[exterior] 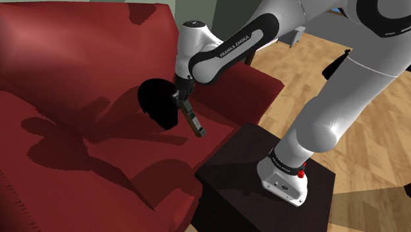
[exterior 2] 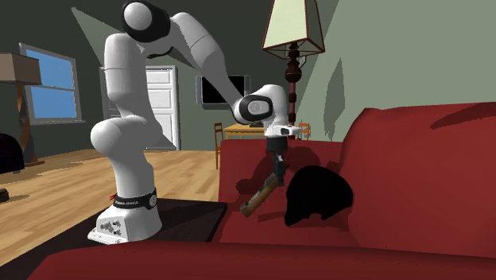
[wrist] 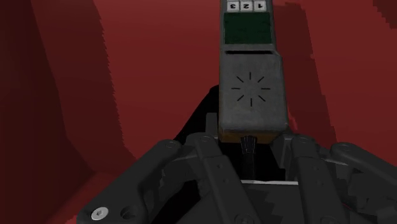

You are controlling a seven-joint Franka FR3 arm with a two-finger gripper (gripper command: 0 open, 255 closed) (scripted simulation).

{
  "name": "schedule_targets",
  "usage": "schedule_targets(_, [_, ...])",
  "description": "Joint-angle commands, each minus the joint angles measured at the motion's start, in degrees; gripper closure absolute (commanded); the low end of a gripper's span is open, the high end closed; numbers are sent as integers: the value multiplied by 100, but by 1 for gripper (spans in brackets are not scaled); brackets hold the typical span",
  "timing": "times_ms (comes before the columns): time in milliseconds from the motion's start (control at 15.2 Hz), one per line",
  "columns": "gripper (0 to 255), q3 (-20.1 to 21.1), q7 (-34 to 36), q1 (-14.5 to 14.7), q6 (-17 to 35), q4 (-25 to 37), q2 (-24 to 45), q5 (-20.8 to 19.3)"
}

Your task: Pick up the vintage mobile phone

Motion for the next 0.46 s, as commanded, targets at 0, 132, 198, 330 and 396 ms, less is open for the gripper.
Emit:
schedule_targets(0, [255, -2, -67, 2, -166, 42, -129, 70])
schedule_targets(132, [255, -4, -116, 7, -326, 91, -245, 127])
schedule_targets(198, [255, -6, -139, 11, -407, 117, -301, 153])
schedule_targets(330, [255, -8, -165, 15, -499, 149, -365, 182])
schedule_targets(396, [255, -8, -164, 15, -499, 149, -364, 182])
